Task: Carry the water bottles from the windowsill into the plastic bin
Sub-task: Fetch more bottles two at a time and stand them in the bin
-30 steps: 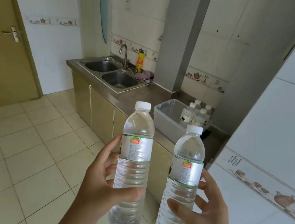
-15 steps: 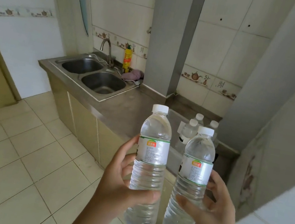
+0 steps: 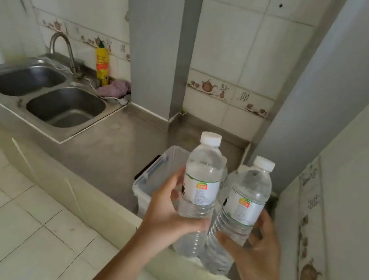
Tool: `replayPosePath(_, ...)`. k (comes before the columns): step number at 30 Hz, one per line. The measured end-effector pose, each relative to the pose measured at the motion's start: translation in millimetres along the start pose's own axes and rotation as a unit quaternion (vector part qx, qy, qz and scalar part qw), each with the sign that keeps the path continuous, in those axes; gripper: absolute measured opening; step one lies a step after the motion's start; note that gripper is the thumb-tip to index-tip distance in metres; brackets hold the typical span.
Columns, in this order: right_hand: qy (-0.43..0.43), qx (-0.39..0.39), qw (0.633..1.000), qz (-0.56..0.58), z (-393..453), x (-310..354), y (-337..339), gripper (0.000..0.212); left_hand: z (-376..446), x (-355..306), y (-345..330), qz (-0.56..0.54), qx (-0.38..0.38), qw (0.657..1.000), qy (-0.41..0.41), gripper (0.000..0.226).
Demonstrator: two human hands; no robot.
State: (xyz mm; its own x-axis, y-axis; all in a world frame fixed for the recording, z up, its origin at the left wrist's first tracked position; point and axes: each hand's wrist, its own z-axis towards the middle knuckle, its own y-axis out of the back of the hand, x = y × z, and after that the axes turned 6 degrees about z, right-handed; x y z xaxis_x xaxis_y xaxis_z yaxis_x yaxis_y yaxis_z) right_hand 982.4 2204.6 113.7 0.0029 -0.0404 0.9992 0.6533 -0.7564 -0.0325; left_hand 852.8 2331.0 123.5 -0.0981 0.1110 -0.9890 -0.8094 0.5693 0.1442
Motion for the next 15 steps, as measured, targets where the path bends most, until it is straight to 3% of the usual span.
replayPosePath(8,0.007,-0.103,0.994,-0.02,46.9,-26.0,-17.1,0.084,91.2,29.8,-20.1,0.006,0.075,0.997,-0.018,0.083)
replayPosePath(15,-0.003,-0.165,0.986,-0.032,51.2,-53.6,-24.6,0.083,98.1,81.7,-26.1,0.067,0.124,0.99,-0.023,0.081)
